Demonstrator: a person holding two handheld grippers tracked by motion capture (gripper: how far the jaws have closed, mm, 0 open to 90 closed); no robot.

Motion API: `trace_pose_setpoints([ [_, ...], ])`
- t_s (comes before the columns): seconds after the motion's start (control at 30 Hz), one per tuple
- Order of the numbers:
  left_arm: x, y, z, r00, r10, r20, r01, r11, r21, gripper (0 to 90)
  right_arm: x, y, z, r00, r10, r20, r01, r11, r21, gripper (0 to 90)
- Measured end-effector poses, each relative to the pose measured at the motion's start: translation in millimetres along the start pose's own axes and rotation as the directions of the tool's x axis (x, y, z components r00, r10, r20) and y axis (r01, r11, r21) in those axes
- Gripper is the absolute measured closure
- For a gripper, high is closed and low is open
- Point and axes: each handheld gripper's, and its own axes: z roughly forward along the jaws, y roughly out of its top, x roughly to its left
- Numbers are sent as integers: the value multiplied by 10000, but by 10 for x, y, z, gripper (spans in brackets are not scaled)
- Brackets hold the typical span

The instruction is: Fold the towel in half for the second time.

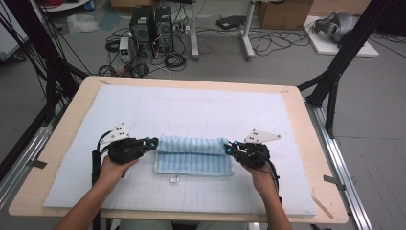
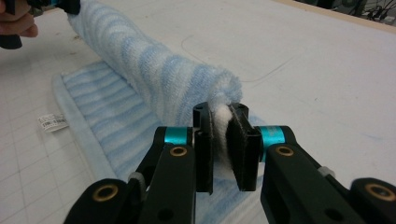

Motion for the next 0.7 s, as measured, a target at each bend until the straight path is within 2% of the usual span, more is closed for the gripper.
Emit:
trace_pose_setpoints([
  [0.33,-150,-151,-35,9997,245,96,-249,9988,426,858,81,-196,-68,9999,127,-76,-127,9999,-26,811],
  [0.43,-155,-179,-53,9998,150,135,-156,9989,447,855,114,-239,-73,9999,-39,-122,41,9999,152,810],
  [0.63,-173,-243,-17,9996,83,274,-102,9975,701,851,117,-280,-88,9999,-67,-92,70,9995,314,811],
  [0.7,-175,-235,-20,9996,21,299,-41,9979,651,820,119,-290,-89,9999,-93,-69,96,9990,435,812],
])
